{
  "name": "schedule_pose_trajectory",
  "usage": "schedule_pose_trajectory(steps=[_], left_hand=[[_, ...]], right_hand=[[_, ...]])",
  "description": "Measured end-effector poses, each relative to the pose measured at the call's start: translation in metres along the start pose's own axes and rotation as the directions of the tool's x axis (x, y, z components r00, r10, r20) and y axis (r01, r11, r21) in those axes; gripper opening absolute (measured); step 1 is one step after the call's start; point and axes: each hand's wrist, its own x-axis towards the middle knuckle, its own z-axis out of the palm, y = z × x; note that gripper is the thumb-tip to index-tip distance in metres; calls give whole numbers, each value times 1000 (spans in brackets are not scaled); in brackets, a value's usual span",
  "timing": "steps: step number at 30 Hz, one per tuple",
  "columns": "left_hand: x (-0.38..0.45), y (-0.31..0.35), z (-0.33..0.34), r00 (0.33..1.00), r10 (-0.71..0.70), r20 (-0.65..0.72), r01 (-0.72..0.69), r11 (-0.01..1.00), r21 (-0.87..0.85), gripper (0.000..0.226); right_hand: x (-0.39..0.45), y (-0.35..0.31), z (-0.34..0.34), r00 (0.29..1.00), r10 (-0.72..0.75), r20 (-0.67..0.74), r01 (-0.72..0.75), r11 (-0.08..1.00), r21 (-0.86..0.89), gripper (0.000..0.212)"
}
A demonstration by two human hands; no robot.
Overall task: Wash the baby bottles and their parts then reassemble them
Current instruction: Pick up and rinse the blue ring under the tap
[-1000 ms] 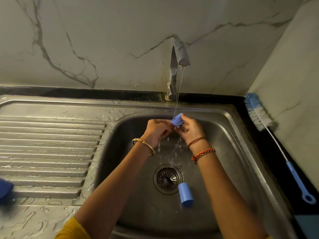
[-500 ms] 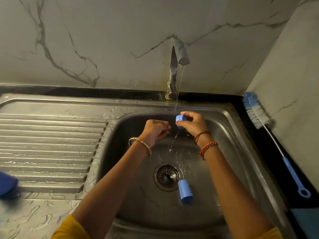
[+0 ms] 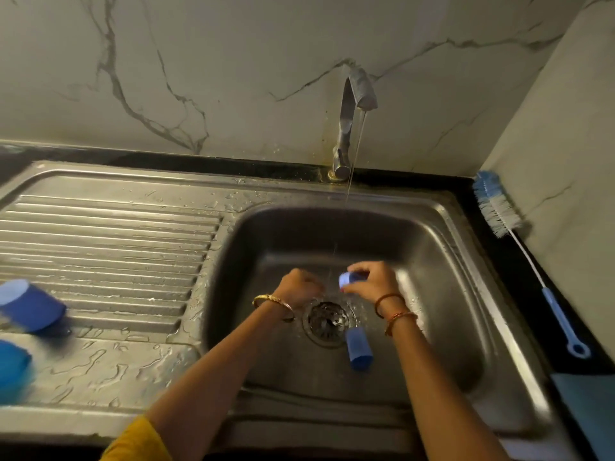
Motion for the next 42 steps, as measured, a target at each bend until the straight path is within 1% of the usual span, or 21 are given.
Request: schedule_pose_trajectory(steps=[1, 3, 4, 5, 6, 7, 8, 9, 10, 11, 13, 14, 16, 18, 20, 23, 27, 29, 33, 38, 42], left_hand=[[-4, 5, -4, 1000, -13, -26, 10, 990, -140, 24], [-13, 15, -20, 1000, 3, -25, -13, 909, -417, 21], [-15, 18, -26, 1000, 12, 5, -7, 846, -533, 18], [-22, 18, -31, 999, 54, 9, -41, 848, -528, 15], [-27, 17, -36, 995, 90, -33, -96, 917, -387, 13], [-30, 9, -40, 988, 125, -90, -137, 980, -146, 16], [-33, 1, -43, 983, 144, -116, -130, 984, 121, 22], [-33, -7, -45, 973, 181, -143, -129, 940, 316, 29], [-35, -14, -48, 963, 216, -164, -147, 925, 351, 33], [-38, -18, -54, 954, 235, -188, -170, 936, 307, 31], [-47, -18, -72, 943, 198, -267, -188, 980, 66, 21], [-51, -16, -84, 940, 166, -297, -198, 977, -80, 16], [-60, -15, -116, 950, 127, -284, -222, 917, -331, 11], [-73, -20, -156, 947, 118, -298, -250, 855, -455, 15], [-89, -29, -199, 937, 119, -330, -275, 832, -481, 14], [-110, -54, -259, 929, 151, -337, -298, 847, -440, 16], [-127, -95, -322, 914, 137, -382, -283, 890, -358, 13], [-132, -114, -342, 904, 144, -403, -273, 919, -284, 16], [-135, -149, -379, 913, 119, -389, -185, 973, -136, 12], [-121, -178, -404, 955, 39, -294, -2, 992, 124, 22], [-118, -196, -405, 981, -9, -195, 70, 950, 306, 12]], right_hand=[[-2, -8, -4, 999, 1, 47, -12, 972, 233, 37], [-4, -25, -12, 997, -33, 76, -15, 824, 566, 40], [-2, -28, -15, 996, -41, 79, -22, 748, 663, 39], [-4, -30, -14, 996, -14, 89, -54, 701, 711, 37], [-7, -27, -11, 999, 23, 40, -42, 792, 609, 33], [-11, -23, -4, 999, 17, -32, -4, 931, 365, 24], [-14, -16, 5, 996, -29, -80, 35, 997, 69, 10], [-17, -11, 13, 988, -85, -126, 67, 988, -139, 4], [-19, -11, 23, 984, -103, -147, 78, 983, -168, 10], [-23, -18, 30, 987, -88, -136, 78, 994, -76, 20], [-30, -46, 38, 990, -61, -123, 77, 989, 126, 36], [-33, -62, 40, 987, -101, -126, 121, 978, 168, 40], [-40, -102, 47, 972, -211, -101, 226, 957, 179, 43], [-49, -145, 60, 946, -308, -103, 324, 917, 233, 45], [-60, -186, 76, 914, -390, -111, 405, 871, 278, 47], [-76, -242, 111, 895, -435, -96, 443, 844, 301, 47], [-91, -308, 164, 898, -437, -41, 424, 839, 340, 31], [-95, -329, 186, 903, -430, -15, 410, 849, 334, 30], [-101, -356, 225, 912, -385, 141, 323, 886, 332, 35], [-96, -369, 265, 902, -323, 287, 270, 939, 212, 33], [-86, -374, 292, 871, -280, 405, 287, 957, 45, 30]])
